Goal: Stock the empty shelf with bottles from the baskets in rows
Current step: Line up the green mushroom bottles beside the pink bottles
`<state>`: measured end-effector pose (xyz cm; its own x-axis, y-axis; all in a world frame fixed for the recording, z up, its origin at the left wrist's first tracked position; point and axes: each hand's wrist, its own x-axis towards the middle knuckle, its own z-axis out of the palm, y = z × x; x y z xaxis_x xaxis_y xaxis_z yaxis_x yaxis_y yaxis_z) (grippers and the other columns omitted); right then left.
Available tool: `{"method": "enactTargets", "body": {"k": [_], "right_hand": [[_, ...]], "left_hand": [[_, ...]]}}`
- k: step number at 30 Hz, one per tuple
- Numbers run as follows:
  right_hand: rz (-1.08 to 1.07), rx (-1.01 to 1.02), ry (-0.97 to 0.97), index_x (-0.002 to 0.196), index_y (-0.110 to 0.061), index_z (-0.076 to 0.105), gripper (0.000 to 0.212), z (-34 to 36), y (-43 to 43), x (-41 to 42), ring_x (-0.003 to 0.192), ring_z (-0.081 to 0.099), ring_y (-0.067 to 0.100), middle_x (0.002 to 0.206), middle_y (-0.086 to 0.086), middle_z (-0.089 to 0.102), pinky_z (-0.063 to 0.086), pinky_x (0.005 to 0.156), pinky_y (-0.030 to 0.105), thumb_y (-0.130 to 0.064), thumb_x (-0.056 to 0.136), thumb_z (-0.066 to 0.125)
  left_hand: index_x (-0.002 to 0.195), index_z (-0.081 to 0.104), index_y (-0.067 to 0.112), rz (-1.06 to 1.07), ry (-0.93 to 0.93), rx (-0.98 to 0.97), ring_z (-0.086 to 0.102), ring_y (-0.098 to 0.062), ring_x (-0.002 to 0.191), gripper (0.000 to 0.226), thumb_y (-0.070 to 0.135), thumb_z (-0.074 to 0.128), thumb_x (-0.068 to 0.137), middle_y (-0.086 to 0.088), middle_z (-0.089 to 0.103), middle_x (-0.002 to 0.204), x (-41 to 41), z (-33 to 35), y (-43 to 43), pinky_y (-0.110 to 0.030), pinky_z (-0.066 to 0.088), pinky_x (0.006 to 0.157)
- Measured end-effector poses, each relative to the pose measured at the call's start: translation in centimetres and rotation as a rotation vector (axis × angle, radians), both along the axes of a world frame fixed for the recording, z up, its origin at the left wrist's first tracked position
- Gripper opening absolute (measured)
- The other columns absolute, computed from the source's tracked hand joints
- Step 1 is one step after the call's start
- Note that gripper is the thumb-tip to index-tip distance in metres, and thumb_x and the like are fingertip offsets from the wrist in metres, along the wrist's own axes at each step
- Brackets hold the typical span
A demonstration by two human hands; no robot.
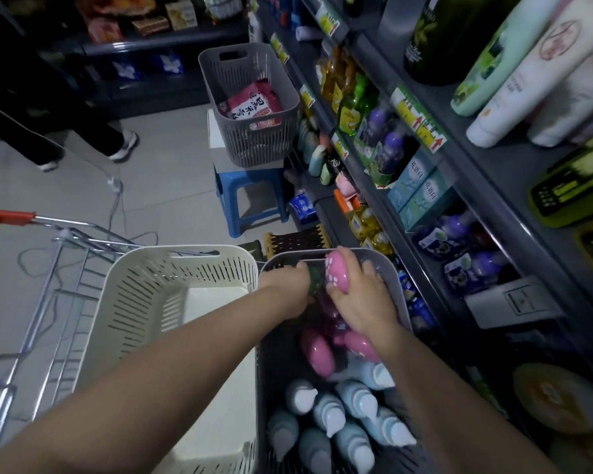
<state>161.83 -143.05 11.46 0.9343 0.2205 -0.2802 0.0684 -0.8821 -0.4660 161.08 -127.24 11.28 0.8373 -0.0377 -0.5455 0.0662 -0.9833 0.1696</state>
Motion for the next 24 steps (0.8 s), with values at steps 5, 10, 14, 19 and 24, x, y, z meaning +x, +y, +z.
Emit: {"method": "enactTargets", "body": {"k": [5, 10, 14, 19, 24], "right_hand": [[-0.045, 0.280, -0.009, 0.144, -0.042, 0.028, 0.064, 5.9, -4.9, 0.0, 0.113, 0.056, 0.021, 0.138, 0.002, 0.043, 0.049, 0.098, 0.046, -0.038, 0.092, 0.063], [-0.178, 0.584, 0.032, 0.129, -0.033, 0.042, 0.047, 10.9, -8.3, -1.8, 0.108, 0.060, 0.011, 0.118, -0.010, 0.058, 0.051, 0.093, 0.036, -0.040, 0.089, 0.067], [-0.280, 0.801, 0.045, 0.120, -0.038, 0.053, 0.052, 13.7, -10.1, -4.2, 0.101, 0.065, 0.014, 0.114, -0.002, 0.063, 0.056, 0.088, 0.045, -0.054, 0.072, 0.065], [-0.353, 0.970, -0.056, 0.119, -0.017, 0.054, 0.026, 17.9, -12.2, -8.2, 0.064, 0.063, 0.004, 0.093, 0.004, 0.060, 0.048, 0.053, 0.018, -0.014, 0.093, 0.059], [-0.439, 0.993, -0.199, 0.115, -0.025, 0.056, 0.035, 23.3, -17.1, -13.6, 0.080, 0.065, 0.011, 0.098, -0.002, 0.064, 0.054, 0.061, 0.026, -0.028, 0.081, 0.056]], "left_hand": [[0.136, 0.046, 0.017, 0.012, 0.068, -0.422, 0.057, -0.022, 0.111, 0.062, 0.043, 0.071, 0.086, -0.004, 0.059, 0.125, 0.8, 5.0, 2.5, -0.028, 0.045, 0.089], [0.129, 0.057, 0.022, 0.052, 0.134, -0.822, 0.067, -0.012, 0.102, 0.048, 0.030, 0.075, 0.085, 0.002, 0.069, 0.114, 0.6, 10.0, 3.7, -0.022, 0.054, 0.086], [0.121, 0.060, 0.018, 0.031, 0.101, -0.992, 0.069, -0.003, 0.090, 0.035, 0.018, 0.071, 0.088, -0.001, 0.071, 0.109, 0.3, 14.1, 2.5, -0.016, 0.053, 0.077], [0.113, 0.065, 0.013, -0.027, 0.061, -1.111, 0.070, -0.014, 0.087, 0.028, 0.014, 0.071, 0.086, 0.001, 0.074, 0.099, 0.2, 18.0, -0.7, -0.031, 0.057, 0.081], [0.102, 0.071, 0.013, -0.121, 0.061, -1.220, 0.070, -0.019, 0.076, 0.033, 0.033, 0.077, 0.077, -0.005, 0.074, 0.089, -0.7, 22.6, -5.9, -0.030, 0.057, 0.064]]}}
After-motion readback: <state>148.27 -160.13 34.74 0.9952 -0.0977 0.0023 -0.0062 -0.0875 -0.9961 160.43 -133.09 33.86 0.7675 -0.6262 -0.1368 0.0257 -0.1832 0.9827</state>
